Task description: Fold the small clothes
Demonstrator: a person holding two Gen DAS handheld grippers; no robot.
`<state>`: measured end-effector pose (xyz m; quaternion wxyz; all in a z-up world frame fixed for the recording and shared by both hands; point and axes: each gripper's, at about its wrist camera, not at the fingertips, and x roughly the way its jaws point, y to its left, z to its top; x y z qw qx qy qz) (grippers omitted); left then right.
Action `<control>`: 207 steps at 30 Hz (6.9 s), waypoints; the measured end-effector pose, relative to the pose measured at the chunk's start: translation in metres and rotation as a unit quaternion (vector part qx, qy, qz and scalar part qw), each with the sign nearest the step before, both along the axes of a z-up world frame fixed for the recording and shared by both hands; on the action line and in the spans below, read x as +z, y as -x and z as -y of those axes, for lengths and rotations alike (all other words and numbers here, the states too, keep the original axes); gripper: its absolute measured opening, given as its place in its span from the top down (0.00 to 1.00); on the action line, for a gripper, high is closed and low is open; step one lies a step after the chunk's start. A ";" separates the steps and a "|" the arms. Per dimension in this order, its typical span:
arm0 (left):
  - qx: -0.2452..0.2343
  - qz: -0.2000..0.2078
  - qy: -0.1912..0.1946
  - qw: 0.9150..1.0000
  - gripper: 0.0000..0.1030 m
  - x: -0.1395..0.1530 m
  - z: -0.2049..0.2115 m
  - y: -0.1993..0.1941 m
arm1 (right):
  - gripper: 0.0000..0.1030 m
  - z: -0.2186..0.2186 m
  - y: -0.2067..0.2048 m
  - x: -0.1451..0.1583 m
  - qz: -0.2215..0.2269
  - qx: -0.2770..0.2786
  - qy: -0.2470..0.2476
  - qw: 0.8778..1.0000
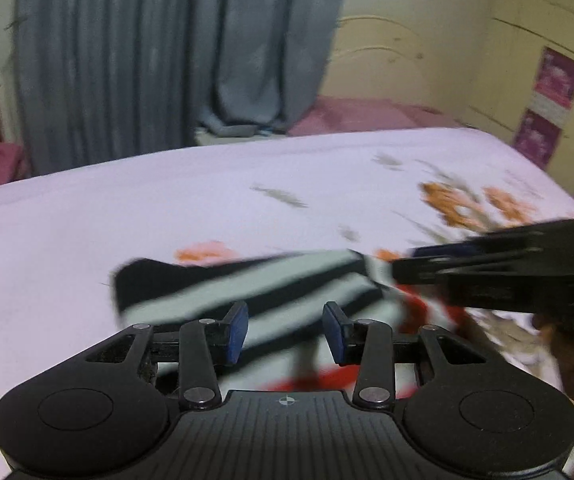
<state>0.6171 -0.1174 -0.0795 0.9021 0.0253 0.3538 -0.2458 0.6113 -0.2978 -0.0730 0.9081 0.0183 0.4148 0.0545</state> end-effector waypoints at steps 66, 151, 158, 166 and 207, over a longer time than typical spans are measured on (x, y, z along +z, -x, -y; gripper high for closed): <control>0.082 -0.016 -0.054 0.995 0.61 -0.026 -0.020 0.209 | 0.93 -0.010 0.172 -0.013 -0.038 0.081 0.021 0.996; 0.110 -0.054 0.101 0.987 0.49 0.004 -0.314 0.114 | 0.70 -0.205 0.038 0.019 -0.018 0.062 -0.174 0.983; 0.148 -0.090 0.131 0.976 0.35 -0.051 -0.353 0.122 | 0.69 -0.229 0.033 -0.021 -0.058 0.063 -0.155 0.984; 0.158 -0.075 0.125 0.977 0.27 -0.051 -0.357 0.128 | 0.66 -0.213 0.028 -0.038 -0.076 0.036 -0.190 0.978; 0.119 -0.016 -0.021 0.993 0.74 -0.021 -0.306 0.235 | 0.93 -0.291 0.128 0.026 -0.020 0.172 0.067 0.983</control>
